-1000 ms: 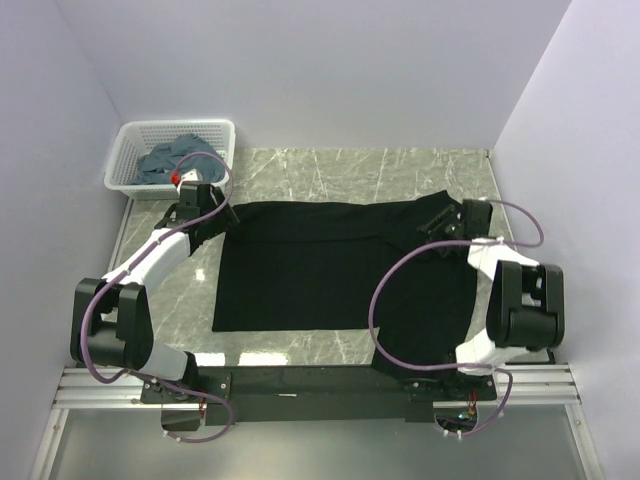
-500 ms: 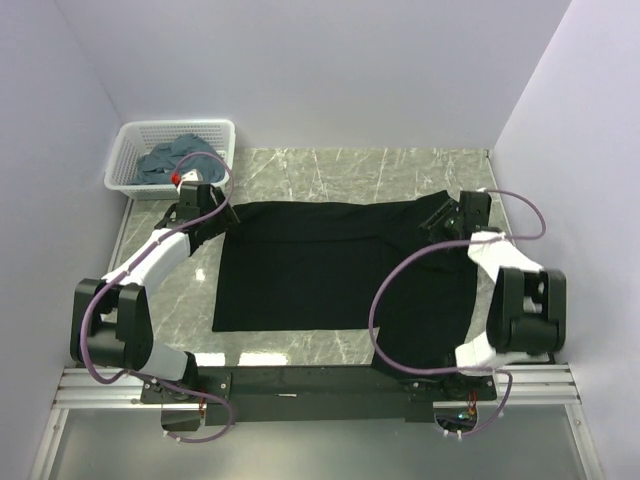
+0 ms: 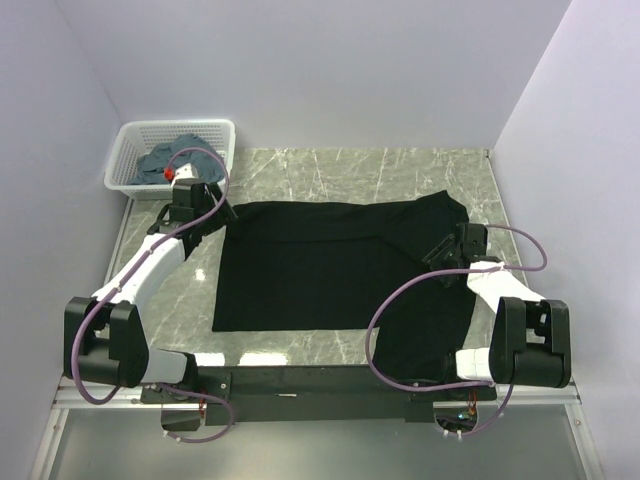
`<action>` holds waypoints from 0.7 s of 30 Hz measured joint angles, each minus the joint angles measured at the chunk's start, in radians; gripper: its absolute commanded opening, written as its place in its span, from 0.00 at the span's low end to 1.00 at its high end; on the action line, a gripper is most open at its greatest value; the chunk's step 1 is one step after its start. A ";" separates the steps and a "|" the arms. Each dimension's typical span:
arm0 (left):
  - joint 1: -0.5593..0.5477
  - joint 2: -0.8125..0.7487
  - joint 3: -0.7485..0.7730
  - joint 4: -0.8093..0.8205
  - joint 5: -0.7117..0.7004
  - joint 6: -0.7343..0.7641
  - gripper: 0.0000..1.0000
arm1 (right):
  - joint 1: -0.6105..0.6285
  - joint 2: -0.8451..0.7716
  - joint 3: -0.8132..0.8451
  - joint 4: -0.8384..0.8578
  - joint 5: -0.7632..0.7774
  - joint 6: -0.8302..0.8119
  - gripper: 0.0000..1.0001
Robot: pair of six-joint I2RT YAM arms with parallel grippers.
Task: Fold and stack the t-shirts
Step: Fold the tshirt
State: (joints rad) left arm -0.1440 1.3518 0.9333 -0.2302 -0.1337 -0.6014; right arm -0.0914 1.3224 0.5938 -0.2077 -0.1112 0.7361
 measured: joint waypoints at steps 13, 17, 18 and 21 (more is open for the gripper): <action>0.000 -0.008 0.000 0.000 -0.004 0.007 0.78 | 0.000 0.042 -0.025 0.138 0.051 0.058 0.52; 0.000 -0.008 0.000 -0.001 -0.005 0.007 0.78 | 0.000 0.078 -0.023 0.175 0.041 0.075 0.45; 0.000 -0.008 0.000 -0.001 -0.005 0.007 0.77 | 0.000 0.082 -0.023 0.182 0.039 0.078 0.43; 0.000 -0.008 0.000 -0.001 -0.006 0.008 0.77 | 0.000 0.096 -0.019 0.193 0.032 0.078 0.24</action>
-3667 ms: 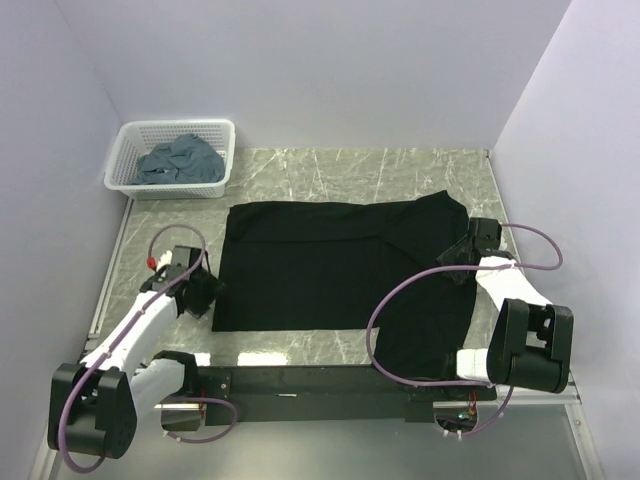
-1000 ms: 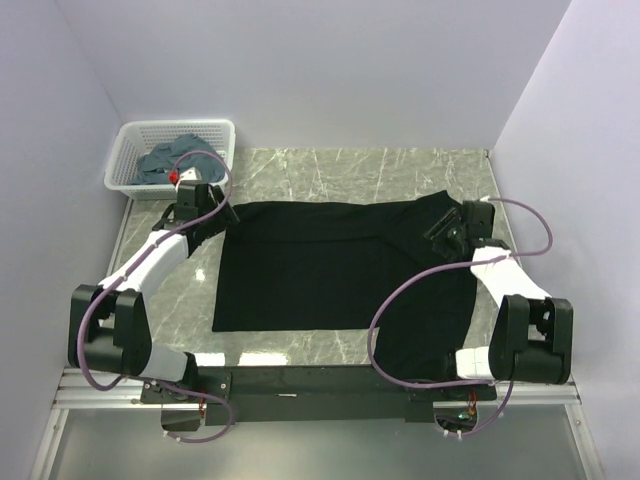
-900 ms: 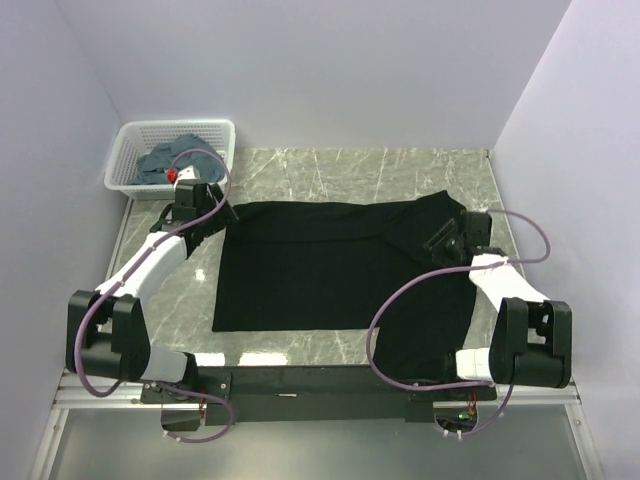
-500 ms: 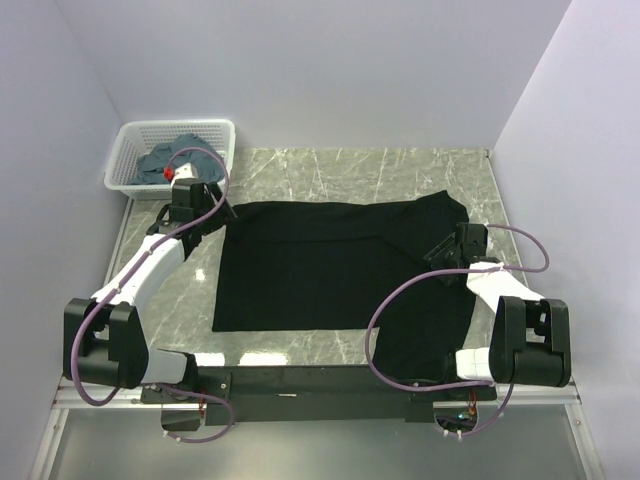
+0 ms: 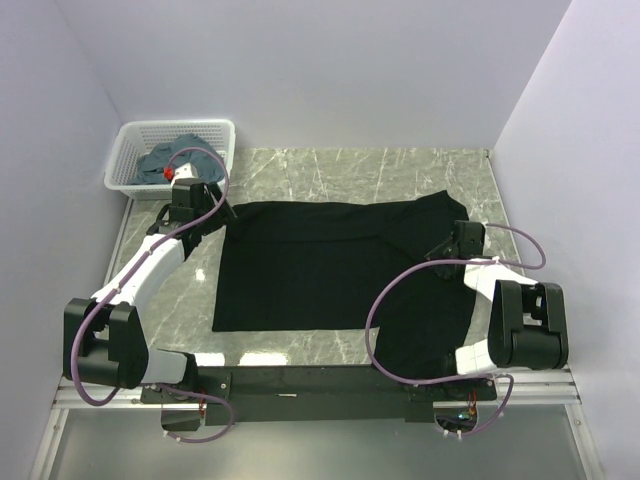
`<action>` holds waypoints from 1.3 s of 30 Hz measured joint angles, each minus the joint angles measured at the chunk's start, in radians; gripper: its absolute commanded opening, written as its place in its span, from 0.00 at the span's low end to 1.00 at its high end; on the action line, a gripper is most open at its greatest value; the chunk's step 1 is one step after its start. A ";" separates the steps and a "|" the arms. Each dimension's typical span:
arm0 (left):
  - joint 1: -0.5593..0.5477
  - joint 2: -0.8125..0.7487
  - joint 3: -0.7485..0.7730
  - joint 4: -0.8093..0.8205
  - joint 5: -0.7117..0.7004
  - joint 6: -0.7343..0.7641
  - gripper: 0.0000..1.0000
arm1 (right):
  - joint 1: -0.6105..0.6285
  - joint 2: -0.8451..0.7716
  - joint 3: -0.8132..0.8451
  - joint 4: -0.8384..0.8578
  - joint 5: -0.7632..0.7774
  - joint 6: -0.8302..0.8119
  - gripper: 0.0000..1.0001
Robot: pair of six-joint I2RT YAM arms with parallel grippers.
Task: Fold and stack the t-shirts
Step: Fold the tshirt
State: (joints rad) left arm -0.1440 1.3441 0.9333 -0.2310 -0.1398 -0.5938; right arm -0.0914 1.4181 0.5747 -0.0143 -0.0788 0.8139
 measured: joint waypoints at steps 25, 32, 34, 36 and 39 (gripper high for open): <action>0.000 0.014 0.000 -0.008 -0.006 0.007 0.78 | 0.000 0.388 0.564 -0.164 -0.029 -0.037 0.39; 0.000 0.020 0.002 -0.022 0.000 0.007 0.79 | 0.000 0.360 0.546 -0.137 -0.053 -0.094 0.43; 0.000 0.022 0.004 -0.022 0.005 0.007 0.79 | 0.000 0.296 0.480 -0.109 -0.067 -0.106 0.43; 0.000 0.022 0.004 -0.022 0.011 0.007 0.79 | 0.000 0.227 0.419 -0.096 -0.081 -0.113 0.43; 0.000 0.022 0.004 -0.023 0.013 0.007 0.79 | 0.000 0.174 0.358 -0.070 -0.100 -0.111 0.43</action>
State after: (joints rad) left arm -0.1440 1.3663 0.9375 -0.2535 -0.1272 -0.5869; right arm -0.0914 1.5925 0.9325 -0.0845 -0.1783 0.7025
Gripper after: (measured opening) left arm 0.788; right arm 0.428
